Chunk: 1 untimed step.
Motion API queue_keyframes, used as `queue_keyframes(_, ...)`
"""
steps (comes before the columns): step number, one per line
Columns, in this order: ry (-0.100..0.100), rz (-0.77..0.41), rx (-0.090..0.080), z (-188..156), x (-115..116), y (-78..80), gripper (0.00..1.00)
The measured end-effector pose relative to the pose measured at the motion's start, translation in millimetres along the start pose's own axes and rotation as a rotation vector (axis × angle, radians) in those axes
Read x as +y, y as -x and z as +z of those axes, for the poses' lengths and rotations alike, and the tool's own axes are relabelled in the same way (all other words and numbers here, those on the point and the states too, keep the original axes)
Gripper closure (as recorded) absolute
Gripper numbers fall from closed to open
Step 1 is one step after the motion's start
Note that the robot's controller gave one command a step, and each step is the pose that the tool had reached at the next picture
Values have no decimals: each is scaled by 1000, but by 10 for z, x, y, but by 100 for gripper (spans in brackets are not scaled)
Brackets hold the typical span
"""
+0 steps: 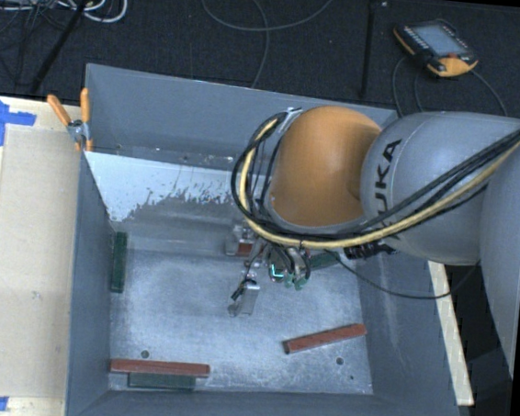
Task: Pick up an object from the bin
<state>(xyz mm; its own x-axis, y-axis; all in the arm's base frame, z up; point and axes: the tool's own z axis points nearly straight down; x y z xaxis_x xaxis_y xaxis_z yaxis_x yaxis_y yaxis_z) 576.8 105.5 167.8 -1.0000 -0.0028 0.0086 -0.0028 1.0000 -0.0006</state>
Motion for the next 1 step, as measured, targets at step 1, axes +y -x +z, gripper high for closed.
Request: queue_keyframes(1, 1, 2, -7, -45, -5, 17, 0)
